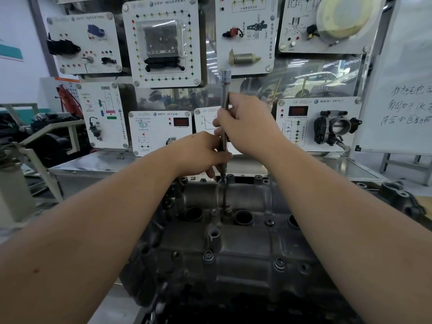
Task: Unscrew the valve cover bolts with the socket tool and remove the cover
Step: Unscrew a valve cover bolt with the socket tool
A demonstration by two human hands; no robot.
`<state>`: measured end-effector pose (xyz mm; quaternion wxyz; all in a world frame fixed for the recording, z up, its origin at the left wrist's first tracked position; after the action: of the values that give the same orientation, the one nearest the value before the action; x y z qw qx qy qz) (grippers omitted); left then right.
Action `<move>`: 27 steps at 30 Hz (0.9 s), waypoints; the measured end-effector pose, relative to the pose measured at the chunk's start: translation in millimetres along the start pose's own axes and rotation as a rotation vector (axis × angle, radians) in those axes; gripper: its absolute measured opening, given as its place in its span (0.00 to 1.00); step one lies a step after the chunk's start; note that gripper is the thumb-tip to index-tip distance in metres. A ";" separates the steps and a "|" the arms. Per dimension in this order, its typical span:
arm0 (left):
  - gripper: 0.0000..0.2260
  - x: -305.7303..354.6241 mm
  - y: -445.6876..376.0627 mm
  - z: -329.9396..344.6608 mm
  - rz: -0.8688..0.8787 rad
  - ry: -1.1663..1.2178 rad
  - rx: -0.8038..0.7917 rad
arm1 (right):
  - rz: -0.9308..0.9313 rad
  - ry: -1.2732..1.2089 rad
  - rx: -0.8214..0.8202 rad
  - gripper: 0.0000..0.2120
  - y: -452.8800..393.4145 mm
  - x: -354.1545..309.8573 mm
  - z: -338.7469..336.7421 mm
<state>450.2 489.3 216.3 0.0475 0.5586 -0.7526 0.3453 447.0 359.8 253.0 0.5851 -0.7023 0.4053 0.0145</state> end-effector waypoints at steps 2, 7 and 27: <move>0.06 0.0 0.4 -1.0 0.017 -0.019 -0.006 | -0.027 0.006 0.020 0.10 2.7 -1.3 0.9; 0.07 -0.6 0.2 -0.2 0.002 -0.006 0.011 | 0.002 -0.055 0.030 0.07 1.8 1.5 -2.4; 0.07 -0.6 0.3 0.0 0.016 0.005 -0.006 | -0.070 -0.018 0.019 0.08 2.5 -0.9 0.9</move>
<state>450.2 489.9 215.9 0.0482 0.5517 -0.7578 0.3450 445.3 361.1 251.1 0.5954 -0.7102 0.3756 -0.0035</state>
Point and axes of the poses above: each hand's wrist, its own y-axis away from the middle knuckle, its own z-axis out of the palm, x = y × z, the point moved 3 cm from there along -y, towards the middle knuckle, and after that the axes turned 15 degrees about x, right-handed, at the moved point
